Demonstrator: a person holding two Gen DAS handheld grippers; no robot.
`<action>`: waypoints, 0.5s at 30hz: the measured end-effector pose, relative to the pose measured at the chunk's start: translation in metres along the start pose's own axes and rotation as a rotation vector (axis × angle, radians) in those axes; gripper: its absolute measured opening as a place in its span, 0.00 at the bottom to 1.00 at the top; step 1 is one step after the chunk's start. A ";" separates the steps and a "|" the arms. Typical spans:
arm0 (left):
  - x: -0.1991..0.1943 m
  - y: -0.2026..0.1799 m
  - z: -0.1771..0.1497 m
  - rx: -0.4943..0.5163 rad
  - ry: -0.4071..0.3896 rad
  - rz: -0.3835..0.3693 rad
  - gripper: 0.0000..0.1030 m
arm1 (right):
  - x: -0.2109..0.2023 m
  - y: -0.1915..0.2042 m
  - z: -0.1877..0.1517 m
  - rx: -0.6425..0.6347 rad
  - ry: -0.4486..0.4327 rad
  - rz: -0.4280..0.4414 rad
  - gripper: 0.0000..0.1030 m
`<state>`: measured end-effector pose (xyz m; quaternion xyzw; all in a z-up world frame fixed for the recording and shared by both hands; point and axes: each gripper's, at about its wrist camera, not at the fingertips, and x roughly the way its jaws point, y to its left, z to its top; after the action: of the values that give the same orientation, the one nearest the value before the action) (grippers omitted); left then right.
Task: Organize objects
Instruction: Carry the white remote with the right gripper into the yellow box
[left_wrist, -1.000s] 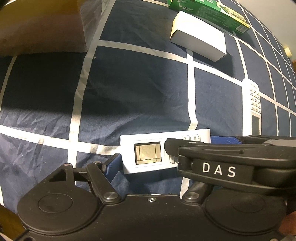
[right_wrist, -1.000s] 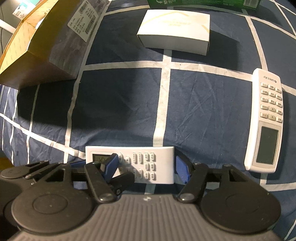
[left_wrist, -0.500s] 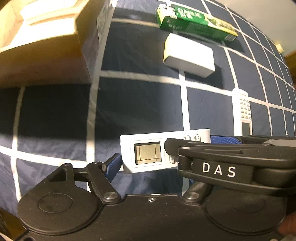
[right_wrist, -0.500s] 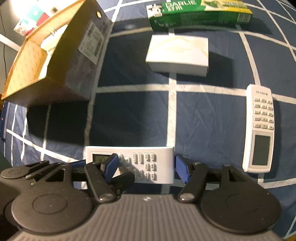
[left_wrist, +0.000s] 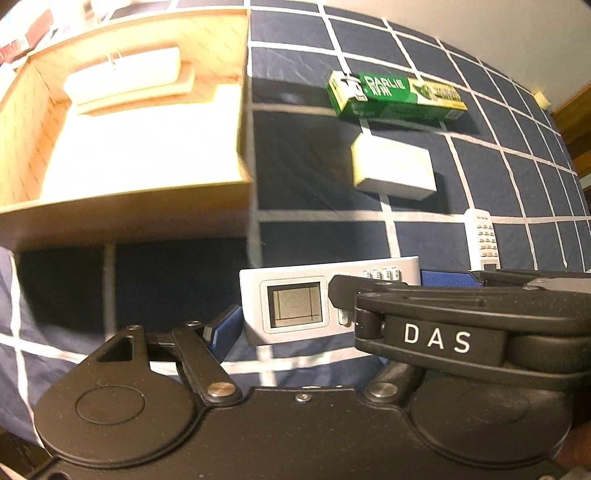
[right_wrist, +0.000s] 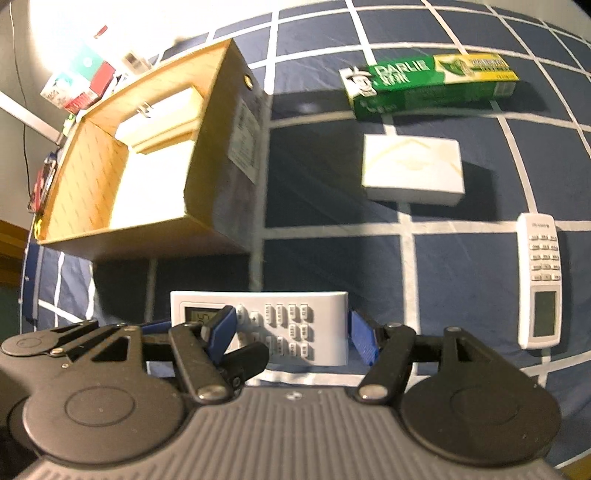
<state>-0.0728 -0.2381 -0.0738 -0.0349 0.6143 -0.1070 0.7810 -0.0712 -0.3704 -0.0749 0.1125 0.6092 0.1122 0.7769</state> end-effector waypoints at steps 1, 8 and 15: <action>-0.004 0.005 0.003 0.008 -0.004 -0.001 0.68 | -0.001 0.006 0.001 0.005 -0.007 -0.001 0.64; -0.028 0.035 0.023 0.067 -0.033 -0.013 0.68 | -0.009 0.047 0.014 0.037 -0.063 -0.017 0.64; -0.043 0.065 0.040 0.115 -0.057 -0.026 0.68 | -0.009 0.081 0.025 0.066 -0.108 -0.023 0.64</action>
<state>-0.0353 -0.1694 -0.0352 -0.0008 0.5843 -0.1515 0.7973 -0.0519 -0.2973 -0.0354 0.1367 0.5709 0.0768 0.8059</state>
